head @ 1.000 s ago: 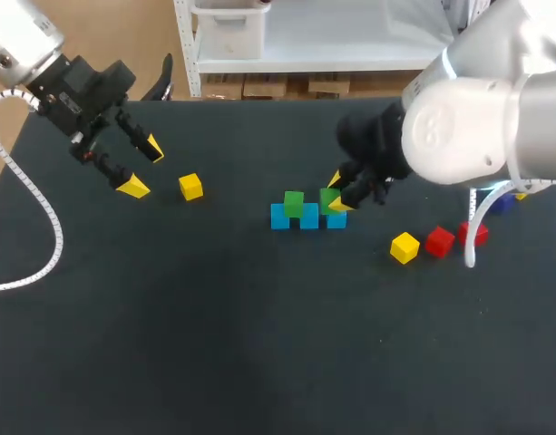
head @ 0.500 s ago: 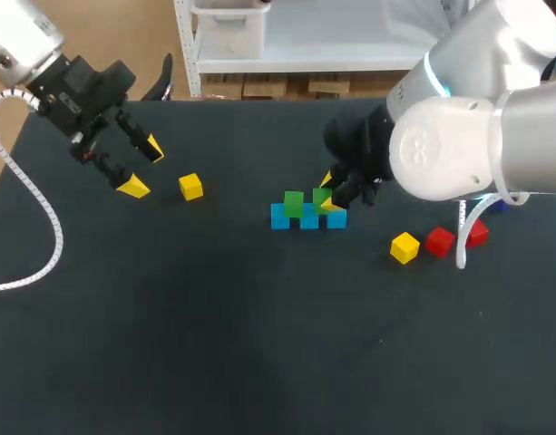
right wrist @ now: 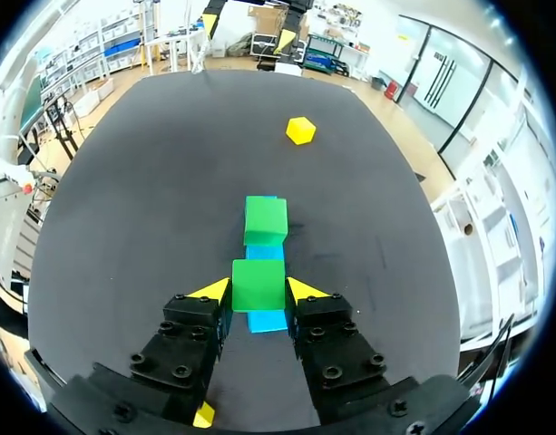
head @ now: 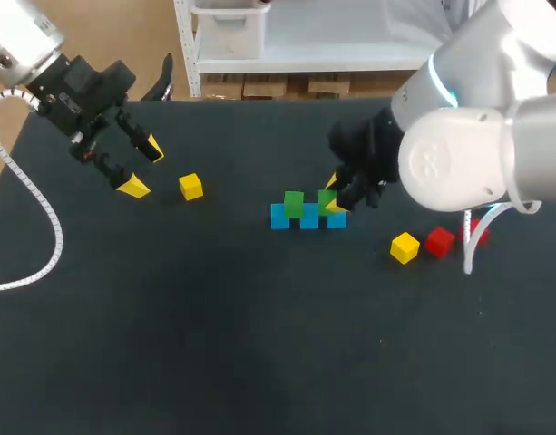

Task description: Place the blue cubes, place green cubes on the blue cubes, place the yellow cubes on the green cubes, then place the red cubes on the yellow cubes, and place purple cube on the red cubes.

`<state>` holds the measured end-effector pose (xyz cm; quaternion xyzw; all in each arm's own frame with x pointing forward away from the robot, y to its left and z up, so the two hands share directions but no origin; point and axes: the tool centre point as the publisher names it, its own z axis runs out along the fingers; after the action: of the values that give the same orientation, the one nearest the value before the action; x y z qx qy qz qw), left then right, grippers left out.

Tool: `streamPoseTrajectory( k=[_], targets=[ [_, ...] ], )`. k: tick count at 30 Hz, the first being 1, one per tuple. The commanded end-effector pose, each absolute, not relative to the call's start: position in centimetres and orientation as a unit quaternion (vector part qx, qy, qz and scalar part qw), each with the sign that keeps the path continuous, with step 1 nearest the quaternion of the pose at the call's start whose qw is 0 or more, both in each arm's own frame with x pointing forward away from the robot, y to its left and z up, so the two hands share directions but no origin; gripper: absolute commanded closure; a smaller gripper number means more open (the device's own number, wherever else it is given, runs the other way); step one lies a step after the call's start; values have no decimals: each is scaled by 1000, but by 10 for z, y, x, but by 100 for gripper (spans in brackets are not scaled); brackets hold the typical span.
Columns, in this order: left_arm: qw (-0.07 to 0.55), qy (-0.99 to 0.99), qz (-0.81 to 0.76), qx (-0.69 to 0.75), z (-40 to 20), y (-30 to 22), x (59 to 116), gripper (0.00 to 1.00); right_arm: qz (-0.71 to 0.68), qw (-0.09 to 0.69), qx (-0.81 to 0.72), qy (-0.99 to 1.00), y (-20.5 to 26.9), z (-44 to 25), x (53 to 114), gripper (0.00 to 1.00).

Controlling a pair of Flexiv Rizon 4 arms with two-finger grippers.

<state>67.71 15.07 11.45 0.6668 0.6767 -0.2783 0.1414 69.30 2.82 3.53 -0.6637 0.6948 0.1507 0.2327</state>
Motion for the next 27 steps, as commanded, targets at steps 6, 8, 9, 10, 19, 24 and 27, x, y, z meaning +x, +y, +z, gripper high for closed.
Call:
streamPoseTrajectory(
  k=[6, 8, 9, 10, 19, 24, 27],
  targets=[
    [141, 676, -279, 668, 114, 151, 678, 0, 151, 233, -662, 696, 29, 33, 694, 100],
    [141, 676, -279, 668, 114, 151, 678, 0, 151, 233, -662, 697, 30, 32, 695, 100],
    [141, 676, -279, 668, 114, 151, 678, 0, 151, 232, -662, 696, 30, 32, 695, 100],
    [141, 676, -279, 668, 114, 151, 678, 0, 152, 232, -662, 696, 30, 32, 695, 100],
    [141, 676, -279, 668, 114, 151, 678, 0, 151, 231, -662, 696, 32, 32, 699, 100],
    [141, 676, -279, 668, 114, 151, 678, 0, 152, 230, -663, 696, 33, 32, 701, 100],
    [141, 676, -279, 668, 114, 151, 678, 0, 153, 229, -664, 695, 33, 32, 701, 100]
  ],
)
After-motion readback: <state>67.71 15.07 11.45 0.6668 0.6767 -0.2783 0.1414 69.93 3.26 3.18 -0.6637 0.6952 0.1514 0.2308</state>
